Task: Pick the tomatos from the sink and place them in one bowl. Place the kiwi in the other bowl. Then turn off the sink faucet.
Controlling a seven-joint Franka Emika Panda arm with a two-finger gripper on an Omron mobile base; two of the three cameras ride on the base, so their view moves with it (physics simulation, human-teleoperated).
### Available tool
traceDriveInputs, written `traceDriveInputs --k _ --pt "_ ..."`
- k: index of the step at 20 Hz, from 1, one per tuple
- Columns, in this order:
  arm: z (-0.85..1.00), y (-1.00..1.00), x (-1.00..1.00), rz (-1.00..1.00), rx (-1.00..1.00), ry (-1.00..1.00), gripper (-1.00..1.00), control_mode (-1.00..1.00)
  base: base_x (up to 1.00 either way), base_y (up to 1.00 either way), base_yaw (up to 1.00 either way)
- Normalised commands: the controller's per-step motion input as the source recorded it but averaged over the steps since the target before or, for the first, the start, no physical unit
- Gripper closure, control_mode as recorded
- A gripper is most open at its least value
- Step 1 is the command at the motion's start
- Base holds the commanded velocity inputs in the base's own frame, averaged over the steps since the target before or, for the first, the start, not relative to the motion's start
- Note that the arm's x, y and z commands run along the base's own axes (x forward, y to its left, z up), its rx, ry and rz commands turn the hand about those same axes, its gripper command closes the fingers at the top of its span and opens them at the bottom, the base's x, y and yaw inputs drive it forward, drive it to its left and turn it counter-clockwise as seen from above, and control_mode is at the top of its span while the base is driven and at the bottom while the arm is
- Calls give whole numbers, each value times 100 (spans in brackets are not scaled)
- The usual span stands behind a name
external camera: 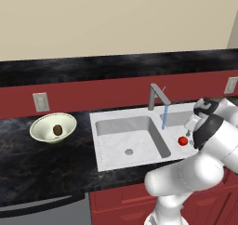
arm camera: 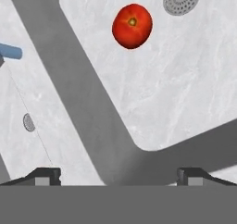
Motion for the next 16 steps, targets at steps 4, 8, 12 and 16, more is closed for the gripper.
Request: traceDriveInputs --k 4,8,12,16 --pt "-30 1 15 -4 -1 0 -100 -100 0 0 0" --pt "-23 0 24 -2 0 5 -100 -100 0 0 0" --pt "-21 2 33 0 0 9 -100 -100 0 0 0" --pt "-13 0 38 0 0 6 -100 -100 0 0 0"
